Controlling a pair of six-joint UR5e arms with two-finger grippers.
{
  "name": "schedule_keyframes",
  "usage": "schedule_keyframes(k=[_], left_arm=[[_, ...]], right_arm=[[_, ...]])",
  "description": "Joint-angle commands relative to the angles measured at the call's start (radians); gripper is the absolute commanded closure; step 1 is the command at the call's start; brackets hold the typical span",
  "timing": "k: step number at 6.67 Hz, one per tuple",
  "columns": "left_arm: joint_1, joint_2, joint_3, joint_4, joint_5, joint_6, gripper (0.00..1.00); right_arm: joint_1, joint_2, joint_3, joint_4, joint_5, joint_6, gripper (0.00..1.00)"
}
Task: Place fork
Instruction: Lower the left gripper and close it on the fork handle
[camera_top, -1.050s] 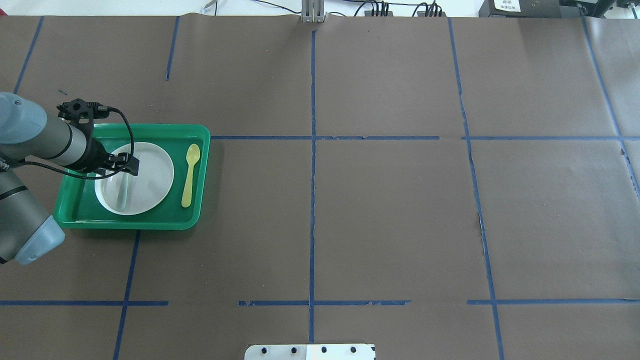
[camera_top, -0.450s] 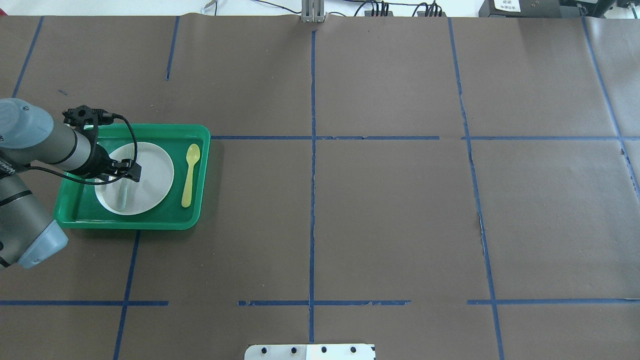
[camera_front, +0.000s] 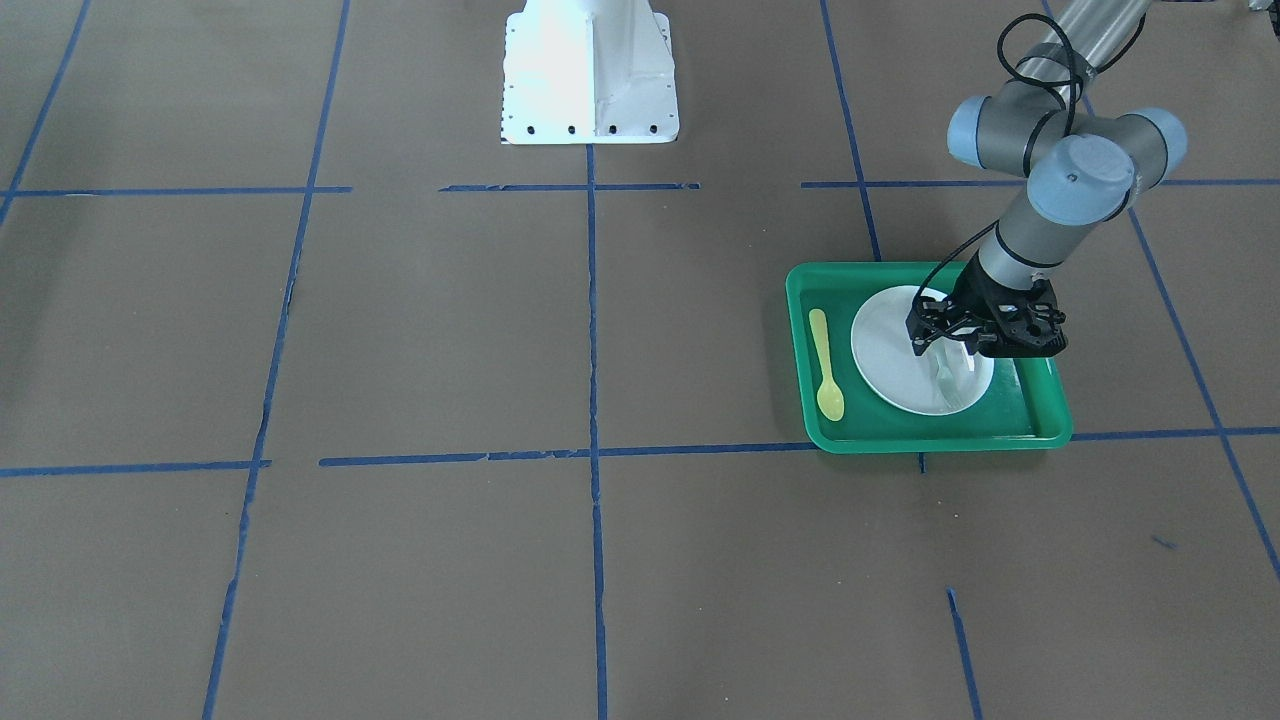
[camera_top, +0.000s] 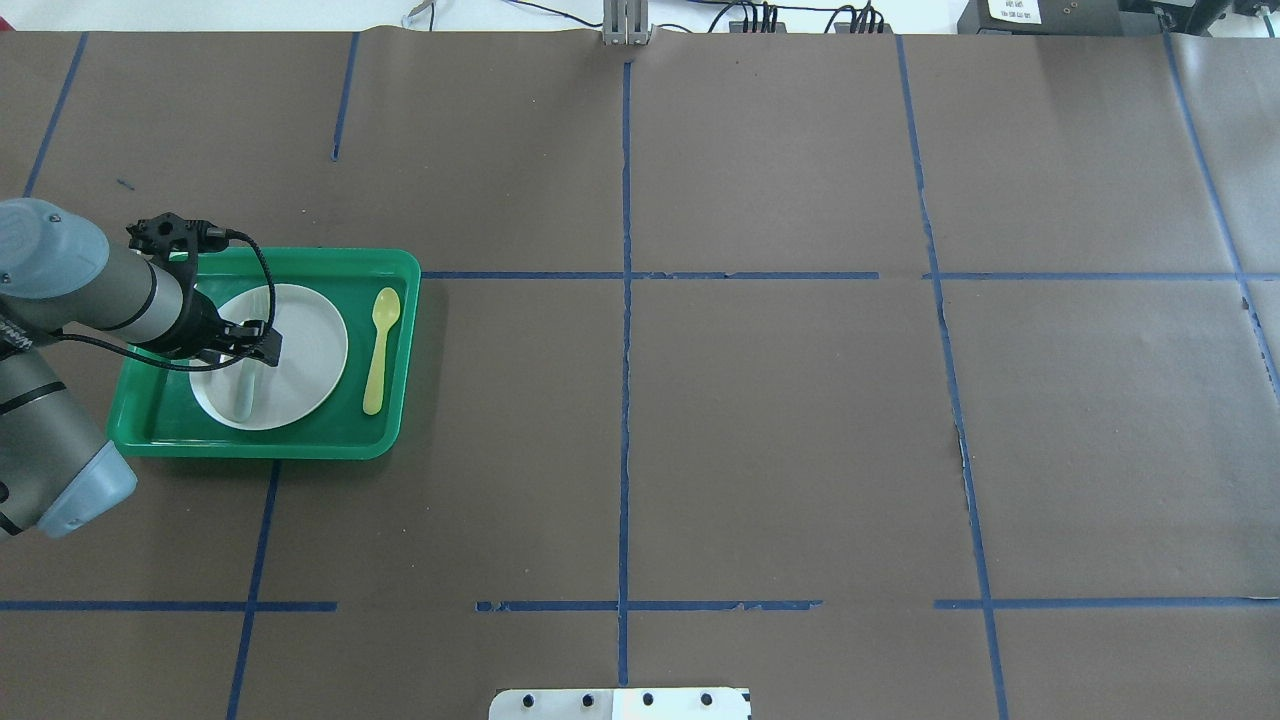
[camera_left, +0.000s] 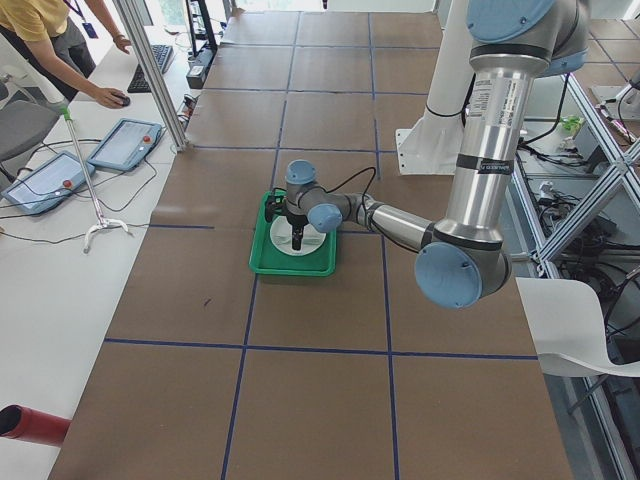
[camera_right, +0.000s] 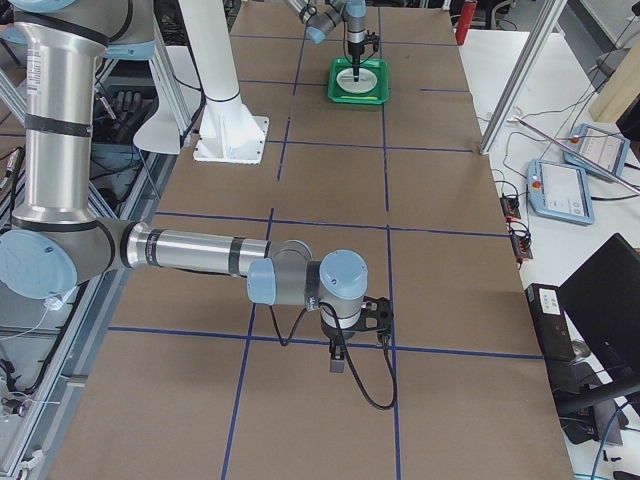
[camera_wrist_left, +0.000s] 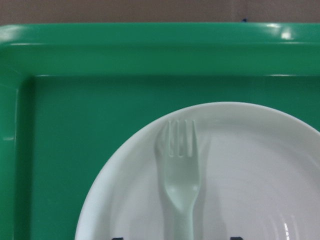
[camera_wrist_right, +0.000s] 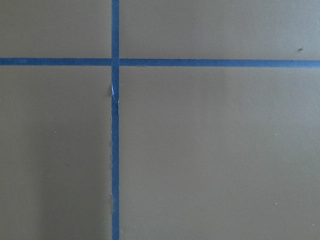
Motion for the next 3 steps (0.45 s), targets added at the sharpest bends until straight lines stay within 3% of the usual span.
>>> schedule_keyframes(k=[1, 2, 3], left_arm=[[0.005, 0.000, 0.000, 0.000, 0.000, -0.002, 0.25], [0.007, 0.000, 0.000, 0.002, 0.000, 0.000, 0.34], [0.007, 0.000, 0.000, 0.002, -0.002, -0.002, 0.48]], right_arm=[[0.000, 0.000, 0.000, 0.000, 0.000, -0.001, 0.00], [0.000, 0.000, 0.000, 0.000, 0.000, 0.000, 0.00], [0.000, 0.000, 0.000, 0.000, -0.001, 0.000, 0.00]])
